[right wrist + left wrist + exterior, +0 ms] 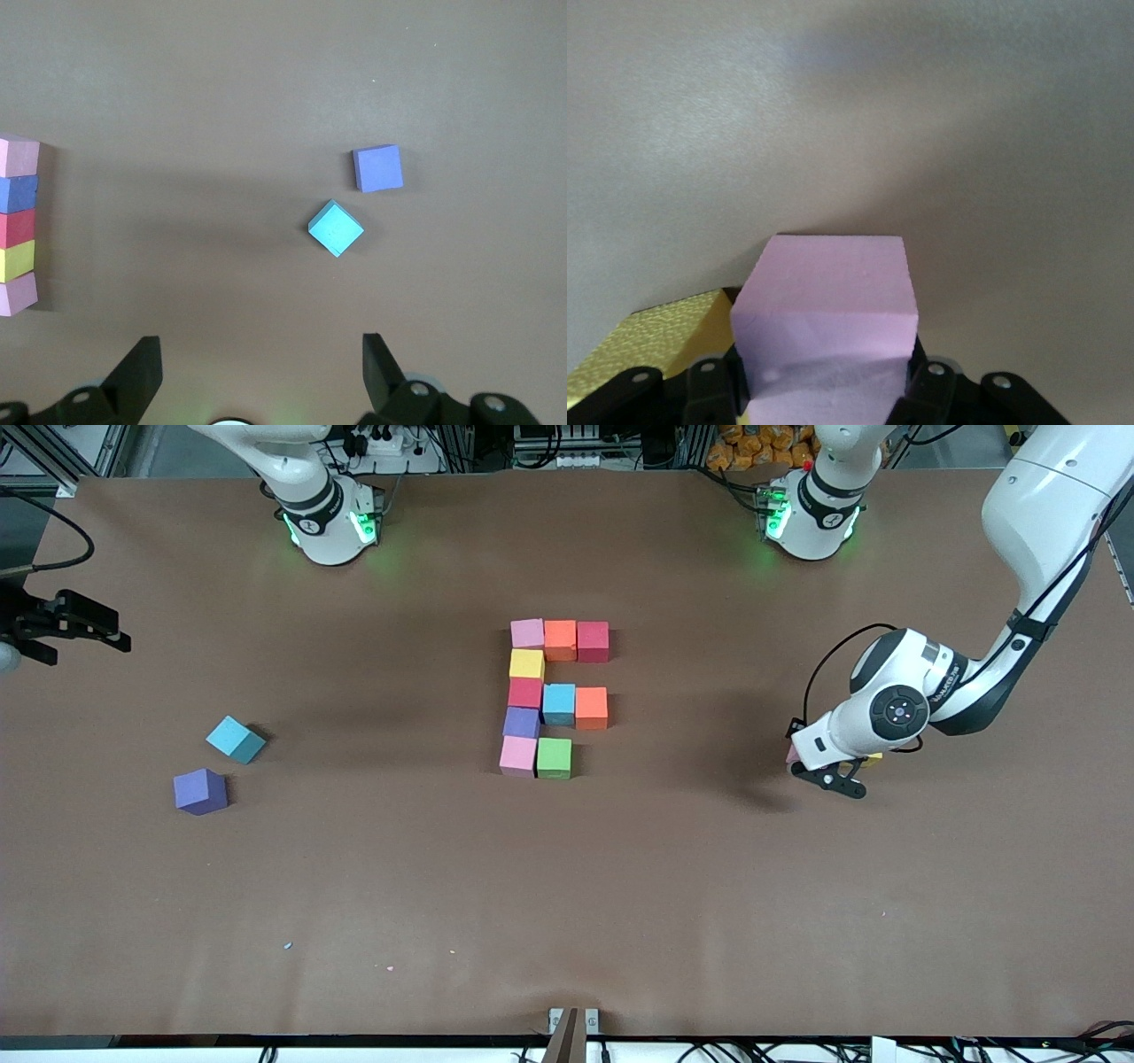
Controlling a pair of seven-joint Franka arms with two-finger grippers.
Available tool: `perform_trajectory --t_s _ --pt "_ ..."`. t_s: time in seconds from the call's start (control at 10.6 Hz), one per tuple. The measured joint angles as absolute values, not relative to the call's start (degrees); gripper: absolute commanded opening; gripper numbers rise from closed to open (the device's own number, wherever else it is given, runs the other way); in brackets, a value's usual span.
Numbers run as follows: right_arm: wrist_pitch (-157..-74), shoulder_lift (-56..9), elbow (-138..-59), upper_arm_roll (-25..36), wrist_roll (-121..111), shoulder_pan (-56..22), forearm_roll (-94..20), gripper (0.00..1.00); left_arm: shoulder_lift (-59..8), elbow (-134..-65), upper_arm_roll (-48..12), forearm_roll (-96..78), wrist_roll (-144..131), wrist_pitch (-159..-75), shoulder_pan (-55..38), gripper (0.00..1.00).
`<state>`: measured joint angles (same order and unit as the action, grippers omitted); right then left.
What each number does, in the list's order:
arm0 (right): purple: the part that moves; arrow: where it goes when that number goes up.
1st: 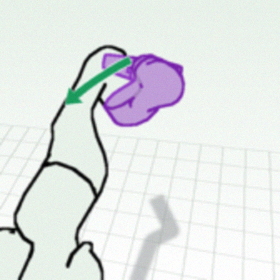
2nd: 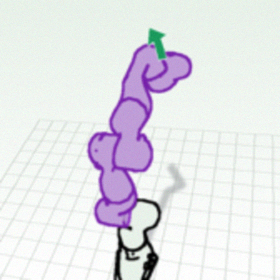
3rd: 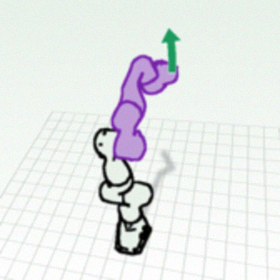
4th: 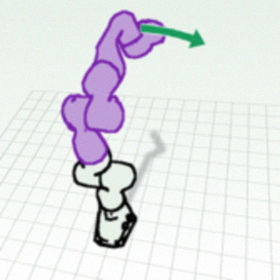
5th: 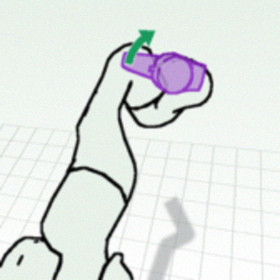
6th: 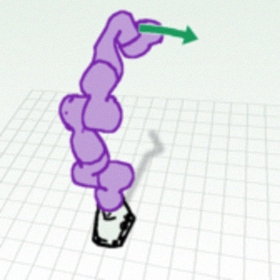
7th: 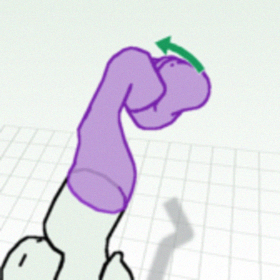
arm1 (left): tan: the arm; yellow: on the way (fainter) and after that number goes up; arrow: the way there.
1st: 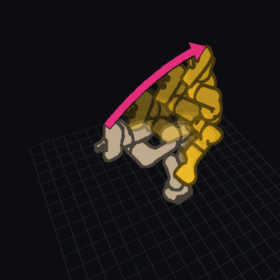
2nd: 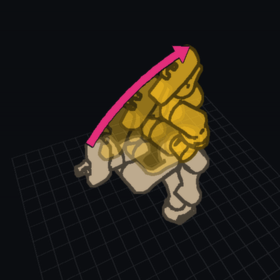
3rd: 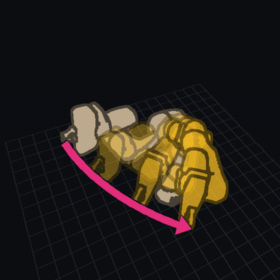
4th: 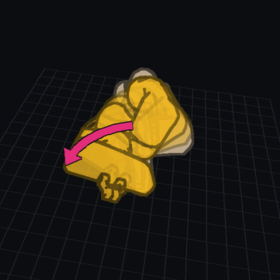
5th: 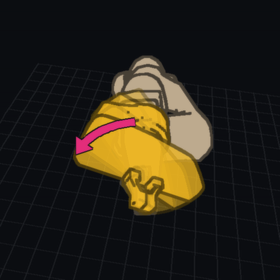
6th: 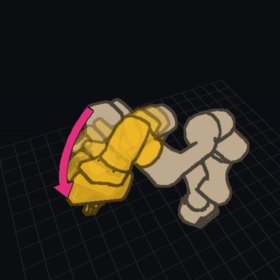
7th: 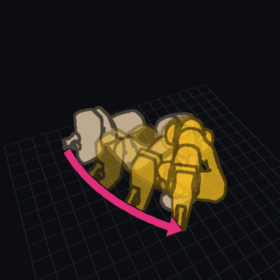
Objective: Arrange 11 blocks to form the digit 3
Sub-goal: 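Grasp the pink cube with the left gripper and lift it, then carry the pink cube with the left gripper to the green cube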
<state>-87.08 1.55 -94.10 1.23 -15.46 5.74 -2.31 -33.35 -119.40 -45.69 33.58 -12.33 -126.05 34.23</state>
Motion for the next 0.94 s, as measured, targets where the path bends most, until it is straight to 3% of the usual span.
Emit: perform_trajectory --t_s 0.57,0.94 --pt "-87.1 1.5 -93.9 1.2 -15.5 5.8 -2.3 1.00 -33.6 -111.8 -46.6 24.3 -30.4 -126.1 23.3 0.10" --pt "-87.0 1.5 -93.9 1.2 -15.5 5.8 -2.3 1.00 -38.3 -104.8 -46.0 23.3 -48.4 -126.0 14.9 0.09"
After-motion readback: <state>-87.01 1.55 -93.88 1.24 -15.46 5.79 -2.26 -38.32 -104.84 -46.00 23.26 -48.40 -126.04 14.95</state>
